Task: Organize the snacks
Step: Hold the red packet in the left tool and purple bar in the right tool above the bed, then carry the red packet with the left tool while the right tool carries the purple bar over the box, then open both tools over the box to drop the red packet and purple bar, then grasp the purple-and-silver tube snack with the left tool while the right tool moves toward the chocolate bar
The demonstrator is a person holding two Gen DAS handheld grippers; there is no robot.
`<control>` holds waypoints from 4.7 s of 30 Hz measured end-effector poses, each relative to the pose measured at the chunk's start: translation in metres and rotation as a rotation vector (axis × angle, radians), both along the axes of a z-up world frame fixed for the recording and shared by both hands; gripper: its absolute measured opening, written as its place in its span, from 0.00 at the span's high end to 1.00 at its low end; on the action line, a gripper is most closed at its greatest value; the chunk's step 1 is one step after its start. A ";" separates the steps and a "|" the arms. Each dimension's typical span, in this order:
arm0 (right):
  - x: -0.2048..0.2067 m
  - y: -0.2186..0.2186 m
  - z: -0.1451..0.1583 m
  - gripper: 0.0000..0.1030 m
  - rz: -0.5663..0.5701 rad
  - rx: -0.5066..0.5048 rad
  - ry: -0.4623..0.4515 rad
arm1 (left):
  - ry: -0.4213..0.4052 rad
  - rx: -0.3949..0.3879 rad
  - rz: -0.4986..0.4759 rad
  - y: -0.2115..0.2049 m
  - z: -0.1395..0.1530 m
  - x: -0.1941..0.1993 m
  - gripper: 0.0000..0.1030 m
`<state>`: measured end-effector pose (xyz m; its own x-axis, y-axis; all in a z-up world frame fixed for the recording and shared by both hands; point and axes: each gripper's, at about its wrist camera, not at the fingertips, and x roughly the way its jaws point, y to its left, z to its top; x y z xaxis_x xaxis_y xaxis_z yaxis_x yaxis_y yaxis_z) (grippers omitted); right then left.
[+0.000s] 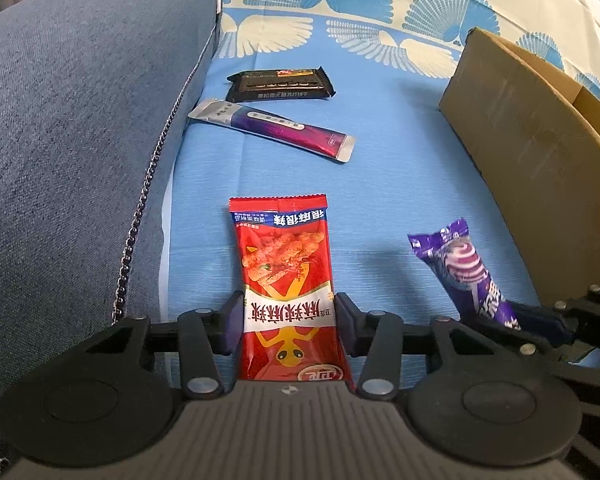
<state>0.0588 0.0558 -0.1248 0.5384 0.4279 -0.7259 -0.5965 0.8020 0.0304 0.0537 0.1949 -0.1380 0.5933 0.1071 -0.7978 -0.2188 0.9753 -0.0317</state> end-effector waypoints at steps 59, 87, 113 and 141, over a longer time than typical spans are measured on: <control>0.022 -0.152 0.117 0.84 -0.219 0.440 -0.262 | -0.263 -0.032 -0.042 -0.113 0.134 0.018 0.51; 0.061 -0.231 0.097 0.69 -0.652 0.410 -0.184 | -0.306 -0.064 -0.211 -0.215 0.158 0.085 0.43; 0.037 -0.170 0.077 0.51 -0.415 0.234 -0.215 | -0.264 -0.039 -0.110 -0.111 0.122 0.008 0.61; 0.007 -0.100 0.137 0.72 0.140 0.223 -0.392 | -0.280 -0.160 0.002 -0.017 0.046 -0.054 0.70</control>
